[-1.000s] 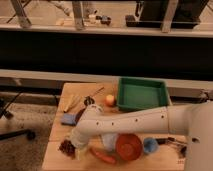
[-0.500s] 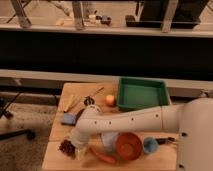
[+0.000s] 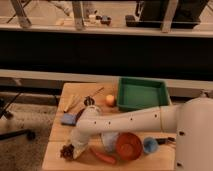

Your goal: Place grapes in red bowl

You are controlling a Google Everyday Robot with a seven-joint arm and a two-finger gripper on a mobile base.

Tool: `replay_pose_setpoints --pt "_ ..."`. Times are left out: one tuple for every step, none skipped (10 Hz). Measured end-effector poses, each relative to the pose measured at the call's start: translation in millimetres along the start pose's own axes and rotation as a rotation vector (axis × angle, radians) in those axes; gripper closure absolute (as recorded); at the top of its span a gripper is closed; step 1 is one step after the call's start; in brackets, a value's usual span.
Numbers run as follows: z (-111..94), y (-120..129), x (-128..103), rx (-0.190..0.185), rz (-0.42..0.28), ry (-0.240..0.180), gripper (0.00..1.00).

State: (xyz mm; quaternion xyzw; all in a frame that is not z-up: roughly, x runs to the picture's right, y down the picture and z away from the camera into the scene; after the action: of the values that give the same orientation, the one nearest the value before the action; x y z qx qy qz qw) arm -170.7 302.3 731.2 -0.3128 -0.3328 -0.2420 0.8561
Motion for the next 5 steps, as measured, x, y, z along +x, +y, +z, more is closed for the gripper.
replay_pose_setpoints --pt "-1.8 1.0 -2.3 0.000 -0.004 0.000 0.80" --pt "-4.2 2.7 -3.7 0.001 -0.007 0.002 0.89" --pt "-7.1 4.5 -5.5 0.002 -0.011 0.004 0.97" --pt "-9.7 6.3 -7.6 0.002 -0.016 0.007 1.00" --pt "-12.9 8.0 -9.7 0.002 -0.019 0.010 1.00"
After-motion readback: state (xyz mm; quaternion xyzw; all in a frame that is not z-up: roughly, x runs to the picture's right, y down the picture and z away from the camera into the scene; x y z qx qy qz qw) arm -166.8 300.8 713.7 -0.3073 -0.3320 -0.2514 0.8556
